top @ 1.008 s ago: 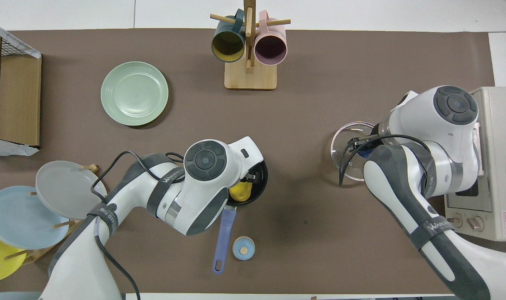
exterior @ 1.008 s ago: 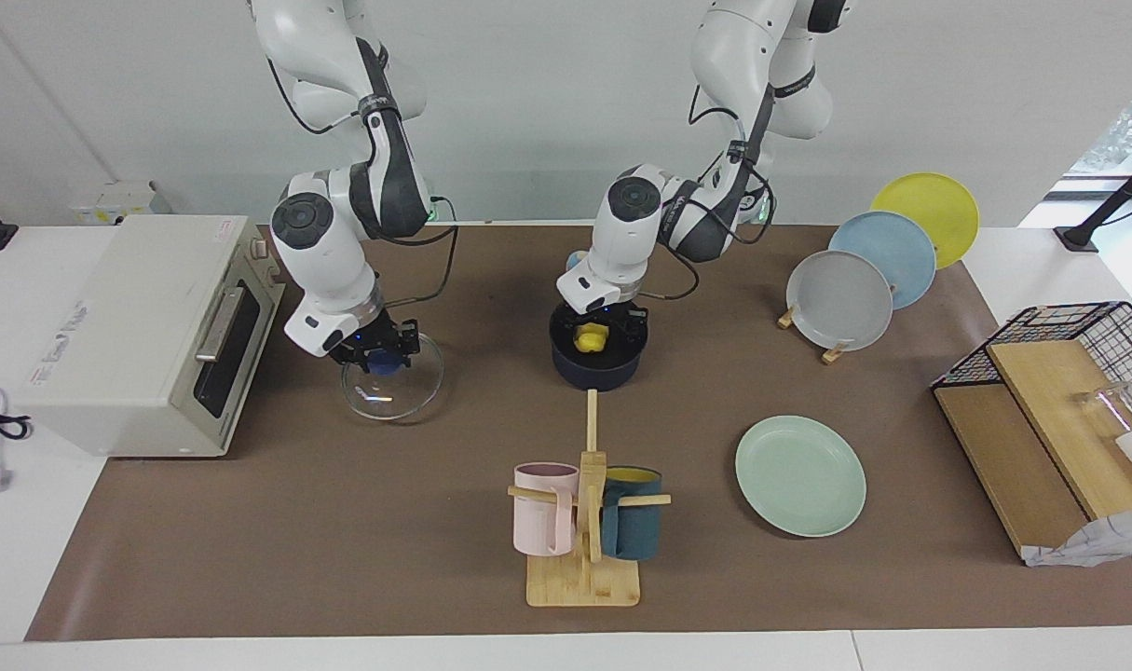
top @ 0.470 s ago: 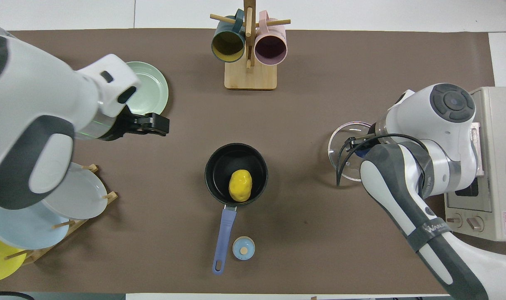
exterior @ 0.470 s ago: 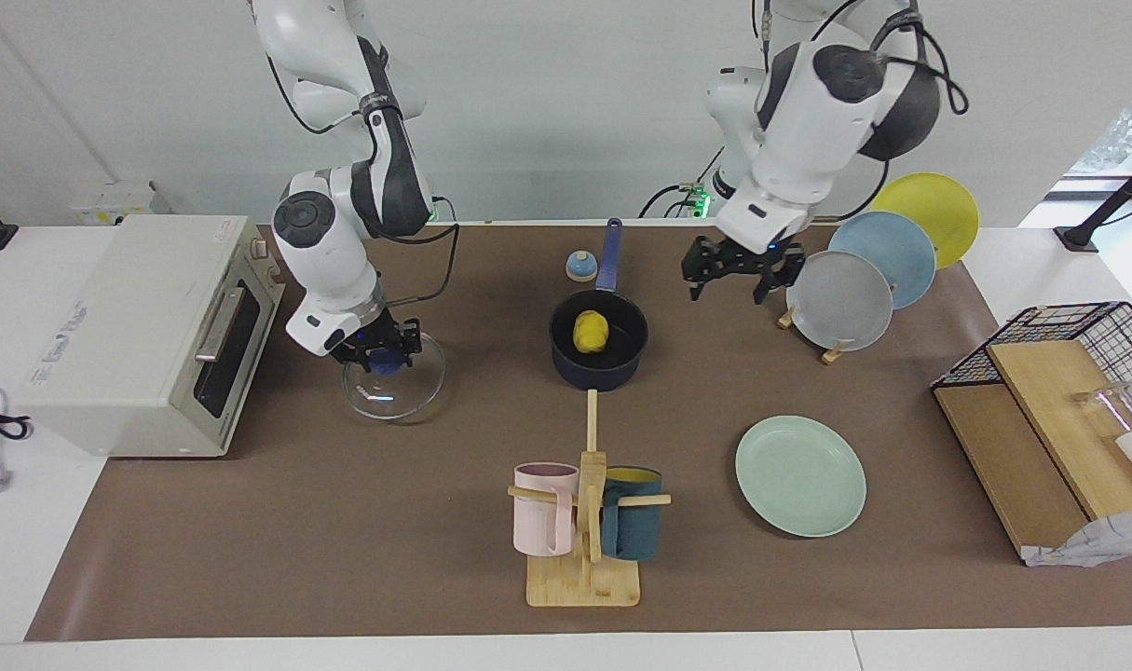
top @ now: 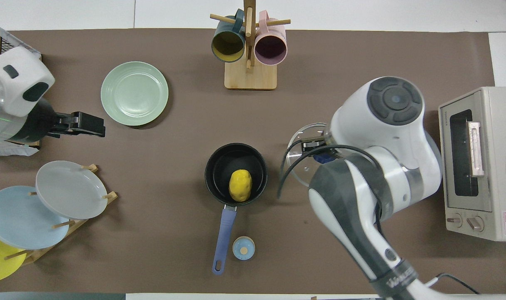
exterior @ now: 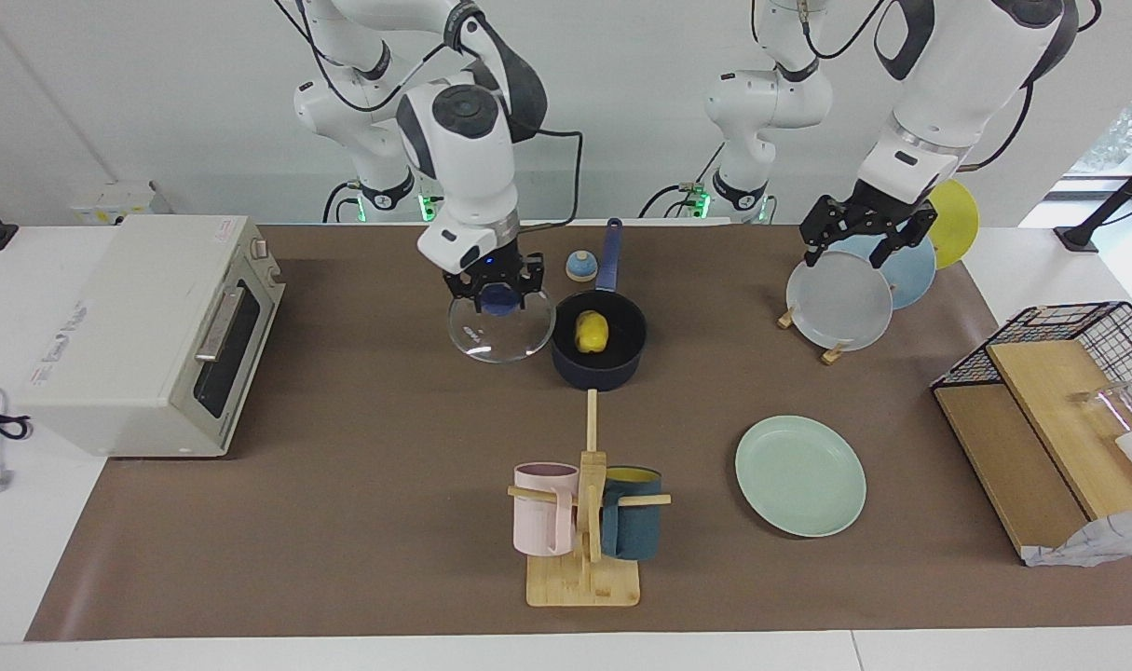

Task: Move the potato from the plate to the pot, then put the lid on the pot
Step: 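Move the glass lid with the right gripper over the saucepan, then lower the glass lid onto the saucepan with the right gripper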

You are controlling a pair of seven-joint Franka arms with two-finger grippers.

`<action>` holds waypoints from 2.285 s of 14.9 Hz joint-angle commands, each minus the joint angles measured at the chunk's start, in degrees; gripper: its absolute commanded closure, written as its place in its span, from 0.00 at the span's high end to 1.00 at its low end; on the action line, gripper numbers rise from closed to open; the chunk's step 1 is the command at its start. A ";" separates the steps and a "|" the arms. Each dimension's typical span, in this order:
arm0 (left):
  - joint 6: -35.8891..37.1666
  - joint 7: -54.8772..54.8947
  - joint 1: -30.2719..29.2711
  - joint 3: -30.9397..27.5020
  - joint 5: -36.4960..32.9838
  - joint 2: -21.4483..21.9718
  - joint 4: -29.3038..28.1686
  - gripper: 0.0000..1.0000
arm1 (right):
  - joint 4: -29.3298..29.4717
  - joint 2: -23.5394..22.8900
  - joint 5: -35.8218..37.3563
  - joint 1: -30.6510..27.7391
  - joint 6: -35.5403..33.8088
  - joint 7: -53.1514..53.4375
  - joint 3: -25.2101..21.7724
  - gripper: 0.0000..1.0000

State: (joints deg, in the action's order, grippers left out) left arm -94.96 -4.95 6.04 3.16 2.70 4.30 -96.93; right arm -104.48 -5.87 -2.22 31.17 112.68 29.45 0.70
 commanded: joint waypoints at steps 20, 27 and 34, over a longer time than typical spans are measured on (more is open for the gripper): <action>5.76 0.81 -0.77 -1.67 -2.61 -5.00 8.43 1.00 | -1.16 -8.02 4.24 11.89 12.91 10.27 -0.09 0.00; 6.72 0.38 -0.86 -1.67 -2.61 -4.47 8.16 1.00 | -0.64 -8.98 4.95 11.80 13.26 10.45 -0.18 0.00; 6.54 0.46 -0.95 -1.67 -2.61 -4.21 7.90 1.00 | -0.37 -9.16 5.12 11.63 14.41 10.36 -0.18 0.00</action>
State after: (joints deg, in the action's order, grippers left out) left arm -89.10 -4.67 4.84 1.90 1.01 -0.89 -88.16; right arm -105.07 -14.13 1.58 43.10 125.61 38.21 0.41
